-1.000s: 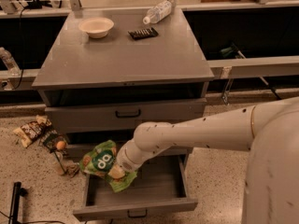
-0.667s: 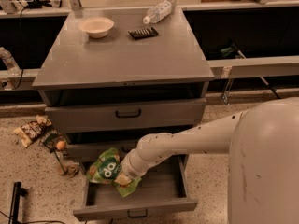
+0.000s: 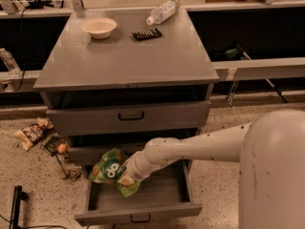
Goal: Place green rice chip bag into bottom drawer
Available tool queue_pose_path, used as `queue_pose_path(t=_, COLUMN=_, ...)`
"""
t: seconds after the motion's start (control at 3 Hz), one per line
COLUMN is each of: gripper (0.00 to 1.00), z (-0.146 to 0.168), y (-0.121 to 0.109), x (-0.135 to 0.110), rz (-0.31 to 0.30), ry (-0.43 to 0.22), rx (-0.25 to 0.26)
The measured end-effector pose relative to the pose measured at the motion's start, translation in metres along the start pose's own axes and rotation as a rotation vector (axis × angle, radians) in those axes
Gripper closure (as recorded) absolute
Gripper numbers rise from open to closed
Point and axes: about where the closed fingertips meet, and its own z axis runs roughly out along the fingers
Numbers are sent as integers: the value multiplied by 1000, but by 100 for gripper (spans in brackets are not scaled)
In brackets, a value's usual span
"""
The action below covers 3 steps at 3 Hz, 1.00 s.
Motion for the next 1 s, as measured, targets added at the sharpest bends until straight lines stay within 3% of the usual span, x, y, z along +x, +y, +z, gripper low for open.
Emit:
queue_pose_path(t=0.33, gripper=100, z=16, y=-53, x=41, rz=-58, ry=-68, rx=48)
queue_pose_path(t=0.67, gripper=100, z=52, y=-75, x=94, rz=-98, ry=-61, rx=-9)
queue_pose_path(t=1.0, gripper=100, z=94, y=-77, x=149, rz=-99, ry=-26, rx=-84)
